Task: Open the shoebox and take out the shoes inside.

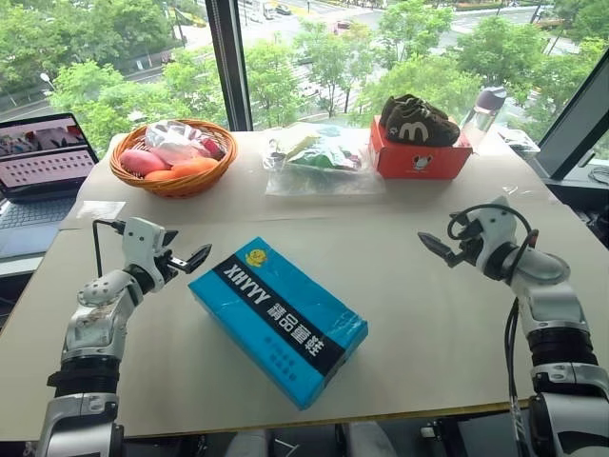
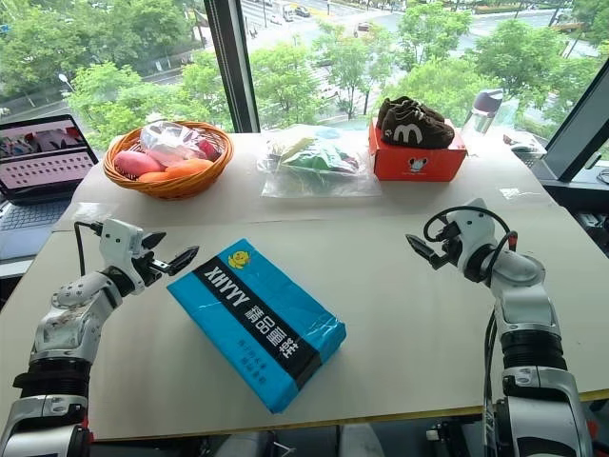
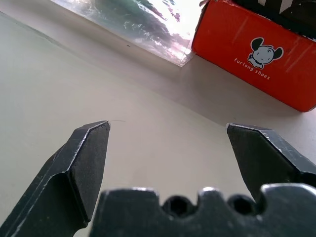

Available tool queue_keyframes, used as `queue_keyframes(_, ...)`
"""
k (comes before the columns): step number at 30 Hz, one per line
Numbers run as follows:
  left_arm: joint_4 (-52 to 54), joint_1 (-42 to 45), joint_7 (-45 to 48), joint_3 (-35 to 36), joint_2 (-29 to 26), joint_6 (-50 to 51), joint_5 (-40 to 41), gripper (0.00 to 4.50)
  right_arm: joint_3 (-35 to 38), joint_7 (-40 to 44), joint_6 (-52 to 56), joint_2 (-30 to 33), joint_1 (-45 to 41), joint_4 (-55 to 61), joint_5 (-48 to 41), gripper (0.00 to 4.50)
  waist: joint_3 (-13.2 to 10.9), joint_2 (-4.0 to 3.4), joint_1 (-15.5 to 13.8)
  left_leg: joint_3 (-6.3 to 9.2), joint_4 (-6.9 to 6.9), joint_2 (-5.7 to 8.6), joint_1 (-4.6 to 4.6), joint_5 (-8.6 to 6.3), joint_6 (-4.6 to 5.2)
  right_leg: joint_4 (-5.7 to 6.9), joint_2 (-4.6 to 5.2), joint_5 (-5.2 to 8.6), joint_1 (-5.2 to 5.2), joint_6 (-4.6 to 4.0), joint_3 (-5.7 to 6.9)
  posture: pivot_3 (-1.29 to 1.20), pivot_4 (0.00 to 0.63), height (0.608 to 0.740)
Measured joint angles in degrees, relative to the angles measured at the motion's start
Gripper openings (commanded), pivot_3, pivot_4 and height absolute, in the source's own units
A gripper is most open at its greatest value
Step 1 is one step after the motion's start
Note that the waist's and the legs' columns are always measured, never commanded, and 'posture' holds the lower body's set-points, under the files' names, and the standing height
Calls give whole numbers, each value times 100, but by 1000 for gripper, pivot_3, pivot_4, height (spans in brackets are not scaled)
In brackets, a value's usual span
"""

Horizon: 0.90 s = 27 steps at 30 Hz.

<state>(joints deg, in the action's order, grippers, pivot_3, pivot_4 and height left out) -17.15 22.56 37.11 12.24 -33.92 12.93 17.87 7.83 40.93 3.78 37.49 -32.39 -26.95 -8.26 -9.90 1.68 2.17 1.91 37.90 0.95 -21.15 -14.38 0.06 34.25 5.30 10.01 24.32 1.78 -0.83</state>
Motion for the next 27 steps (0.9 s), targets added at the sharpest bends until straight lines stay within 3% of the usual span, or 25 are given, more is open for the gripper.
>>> queue_keyframes(6,-921,750,201,35,-40,-449,-6,4500,143,55,235,165,346,451,-184,4479,-1,2,-94,-1,9,1,-2,1,0,7,-2,0,0,0,6,0,150,740)
queue_keyframes(7,-1117,949,316,30,-75,-592,-30,4500,218,68,317,261,439,588,-213,4236,-1,1,-116,-1,11,2,-1,0,0,6,0,0,-3,0,5,0,150,740)
queue_keyframes(10,-1636,1335,583,-51,-105,-937,-149,3798,406,155,597,434,731,1086,-392,3416,0,2,-136,-1,11,5,-2,0,1,-1,1,1,-6,1,5,0,150,740)
queue_keyframes(16,-3048,2019,1052,-516,-18,-1698,-696,1509,634,509,1552,764,1861,2491,-895,1254,-1,2,-149,-1,15,6,-13,-4,7,-6,2,2,-3,3,7,0,150,740)
queue_keyframes(20,-3783,2331,1406,-997,-22,-2355,-1227,222,965,833,2320,1224,2676,3435,-1332,12,-1,3,-147,-1,21,6,-13,-7,13,-6,2,4,-6,7,8,0,150,740)
queue_keyframes(21,-3975,2399,1355,-1241,-28,-2657,-1532,50,1036,935,2551,1324,2874,3697,-1472,0,-1,3,-136,-1,22,5,-12,-8,13,-7,1,5,-7,8,6,0,150,740)
queue_keyframes(27,-4659,2636,858,-2007,-57,-3655,-2644,50,929,1349,3761,1579,3270,4850,-2387,0,-4,10,-128,0,50,-4,-13,-8,13,17,-6,28,-7,46,6,0,150,740)
